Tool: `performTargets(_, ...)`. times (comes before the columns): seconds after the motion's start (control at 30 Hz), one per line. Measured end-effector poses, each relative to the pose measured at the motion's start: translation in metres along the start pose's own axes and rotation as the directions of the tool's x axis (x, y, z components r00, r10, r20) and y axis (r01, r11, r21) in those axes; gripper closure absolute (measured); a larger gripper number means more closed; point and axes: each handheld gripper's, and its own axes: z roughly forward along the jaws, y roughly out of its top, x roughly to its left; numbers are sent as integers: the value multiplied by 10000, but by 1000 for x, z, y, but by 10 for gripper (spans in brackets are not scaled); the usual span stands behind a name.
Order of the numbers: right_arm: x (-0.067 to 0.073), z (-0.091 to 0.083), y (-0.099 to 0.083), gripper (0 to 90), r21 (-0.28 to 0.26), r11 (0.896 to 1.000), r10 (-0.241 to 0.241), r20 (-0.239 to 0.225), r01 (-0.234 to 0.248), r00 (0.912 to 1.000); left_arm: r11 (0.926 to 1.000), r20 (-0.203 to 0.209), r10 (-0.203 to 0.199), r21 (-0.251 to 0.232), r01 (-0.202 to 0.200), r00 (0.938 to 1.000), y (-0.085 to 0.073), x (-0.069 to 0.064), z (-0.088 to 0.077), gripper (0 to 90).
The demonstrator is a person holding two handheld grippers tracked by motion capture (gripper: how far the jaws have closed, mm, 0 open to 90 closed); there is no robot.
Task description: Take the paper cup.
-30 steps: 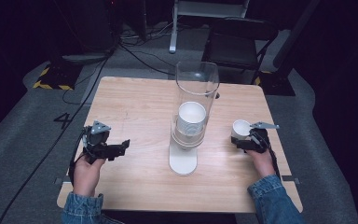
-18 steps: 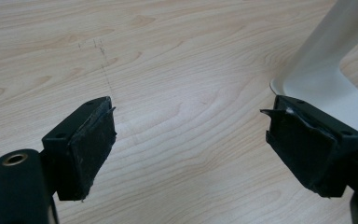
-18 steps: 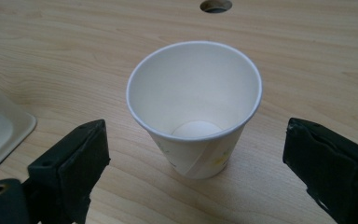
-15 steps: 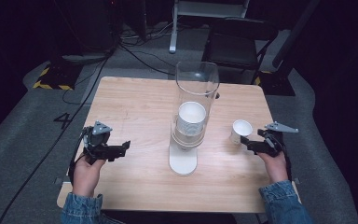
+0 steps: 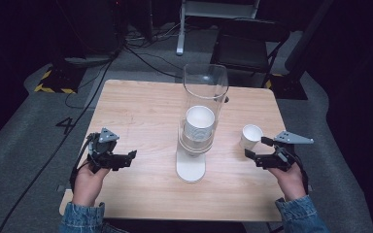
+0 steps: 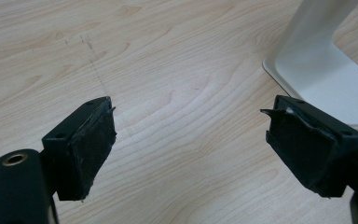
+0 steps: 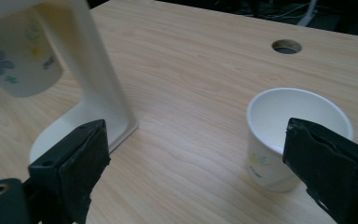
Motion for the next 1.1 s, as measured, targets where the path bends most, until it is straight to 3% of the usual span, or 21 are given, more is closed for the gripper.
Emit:
performTargets(0.27, 26, -5, 11, 120, -144, 9979, -646, -1109, 634, 9917, 10000, 75, -2, 18, 1, 10000, 1, 0, 0, 155)
performTargets(0.5, 53, 0, 13, 145, 76, 9913, -1266, -2196, 1315, 9674, 10000, 100, 50, 30, -50, 9999, 1, 0, 0, 155)
performTargets(0.73, 64, 3, 13, 148, -32, 9871, -1539, -2879, 1598, 9452, 9999, 118, 68, 90, -69, 9999, 1, -1, 1, 155)
performTargets(0.87, 63, 4, 13, 148, -17, 9870, -1542, -2870, 1605, 9454, 9999, 123, 64, 86, -65, 9999, 1, -1, 2, 155)
performTargets(1.1, 58, 5, 11, 149, 34, 9885, -1452, -2618, 1513, 9541, 9999, 128, 49, 94, -51, 9999, 1, 0, 1, 155)
